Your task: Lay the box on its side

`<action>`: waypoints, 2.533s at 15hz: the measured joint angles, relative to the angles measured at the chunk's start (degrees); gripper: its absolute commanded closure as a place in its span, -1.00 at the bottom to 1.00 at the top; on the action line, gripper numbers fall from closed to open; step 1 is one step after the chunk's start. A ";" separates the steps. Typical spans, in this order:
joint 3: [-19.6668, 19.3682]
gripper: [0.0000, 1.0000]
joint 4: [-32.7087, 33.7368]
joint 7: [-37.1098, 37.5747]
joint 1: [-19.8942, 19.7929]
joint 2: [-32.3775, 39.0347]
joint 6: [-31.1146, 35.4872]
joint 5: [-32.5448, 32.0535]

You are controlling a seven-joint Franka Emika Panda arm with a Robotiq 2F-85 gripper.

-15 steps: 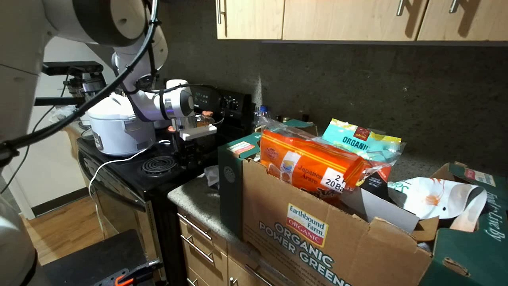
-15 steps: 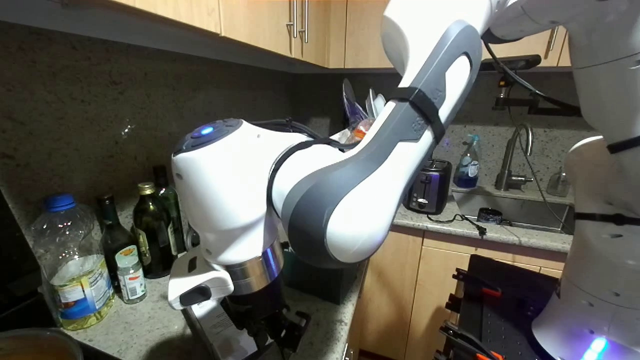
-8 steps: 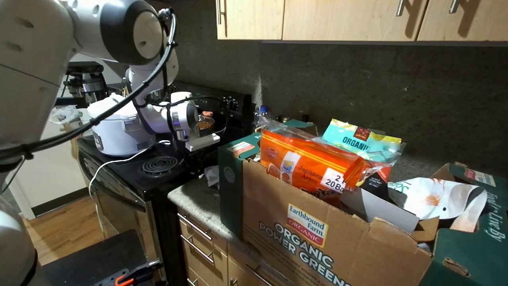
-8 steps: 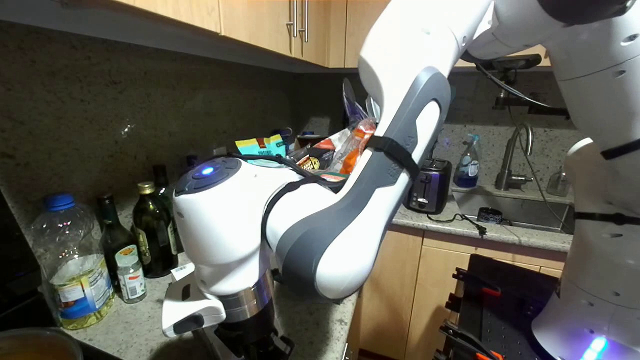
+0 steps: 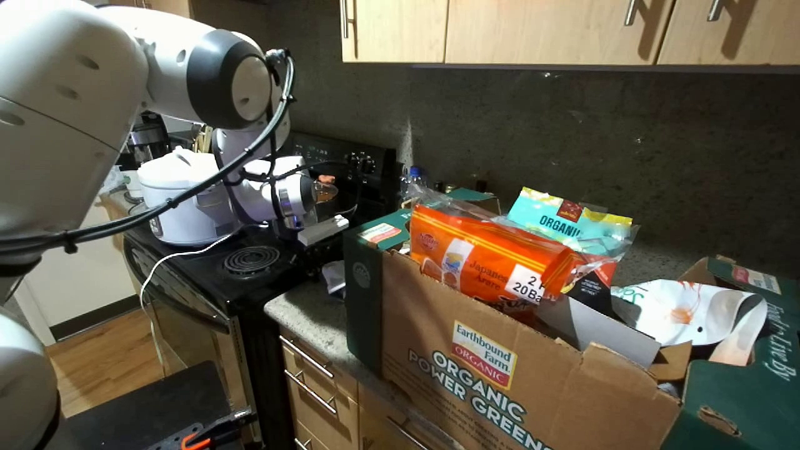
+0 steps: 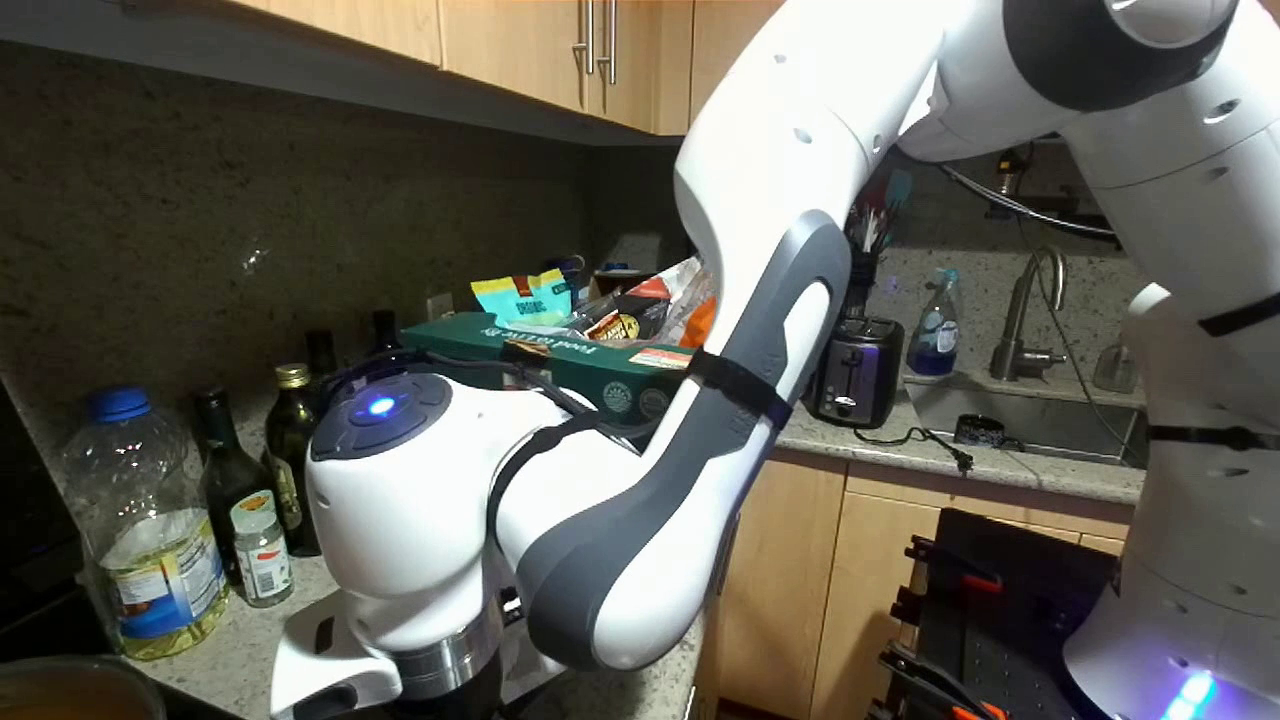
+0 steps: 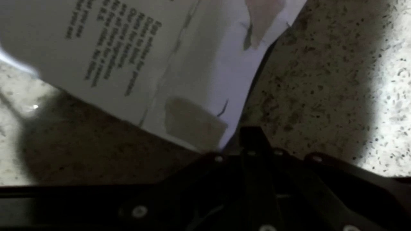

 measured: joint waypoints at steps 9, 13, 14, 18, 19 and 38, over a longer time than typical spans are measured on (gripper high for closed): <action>-2.64 1.00 2.83 8.91 4.39 0.48 -5.25 -8.49; -2.27 1.00 4.52 10.92 5.78 0.31 -12.10 -11.00; -2.11 1.00 5.00 11.02 6.04 0.26 -13.73 -11.43; -1.63 1.00 7.23 11.03 6.75 0.14 -19.51 -12.87; -1.61 1.00 7.86 11.03 6.87 0.14 -20.83 -13.35; -1.38 1.00 13.01 9.23 1.70 3.27 -24.86 -14.81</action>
